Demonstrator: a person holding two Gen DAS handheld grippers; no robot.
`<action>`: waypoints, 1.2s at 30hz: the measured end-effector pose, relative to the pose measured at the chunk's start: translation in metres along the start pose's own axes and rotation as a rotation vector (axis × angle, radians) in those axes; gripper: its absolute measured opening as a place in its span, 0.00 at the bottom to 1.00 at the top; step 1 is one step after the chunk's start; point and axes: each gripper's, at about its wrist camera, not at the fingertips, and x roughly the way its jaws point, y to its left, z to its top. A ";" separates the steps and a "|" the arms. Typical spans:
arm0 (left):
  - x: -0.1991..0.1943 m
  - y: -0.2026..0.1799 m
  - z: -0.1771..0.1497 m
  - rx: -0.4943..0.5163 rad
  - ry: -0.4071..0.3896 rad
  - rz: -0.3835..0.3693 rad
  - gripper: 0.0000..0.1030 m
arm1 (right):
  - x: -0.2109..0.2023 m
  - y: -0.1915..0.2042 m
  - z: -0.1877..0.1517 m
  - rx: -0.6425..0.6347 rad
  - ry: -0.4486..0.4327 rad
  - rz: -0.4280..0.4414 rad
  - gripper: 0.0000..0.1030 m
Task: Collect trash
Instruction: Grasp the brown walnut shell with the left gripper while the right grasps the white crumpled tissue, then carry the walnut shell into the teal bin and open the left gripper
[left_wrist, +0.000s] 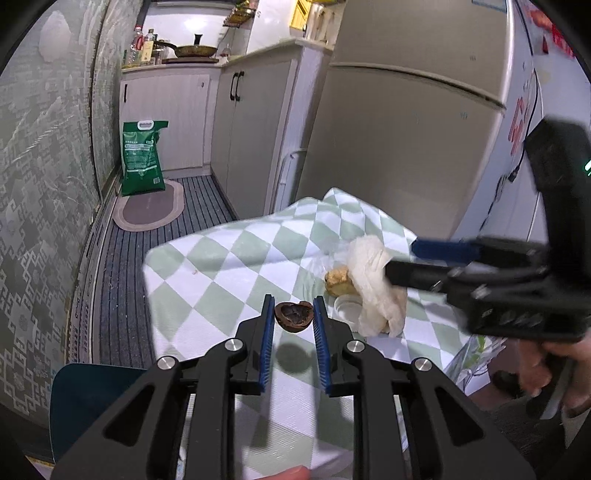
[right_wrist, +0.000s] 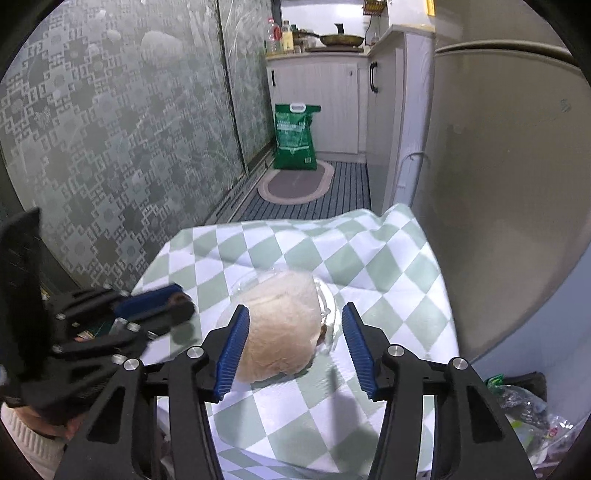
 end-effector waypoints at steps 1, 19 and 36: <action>-0.004 0.002 0.001 -0.008 -0.014 -0.004 0.22 | 0.002 0.001 -0.001 -0.001 0.006 -0.002 0.49; -0.053 0.068 0.007 -0.164 -0.102 0.089 0.22 | -0.002 0.010 0.008 -0.019 -0.002 0.029 0.08; -0.035 0.157 -0.056 -0.264 0.144 0.318 0.22 | -0.037 0.032 0.046 0.008 -0.143 0.088 0.08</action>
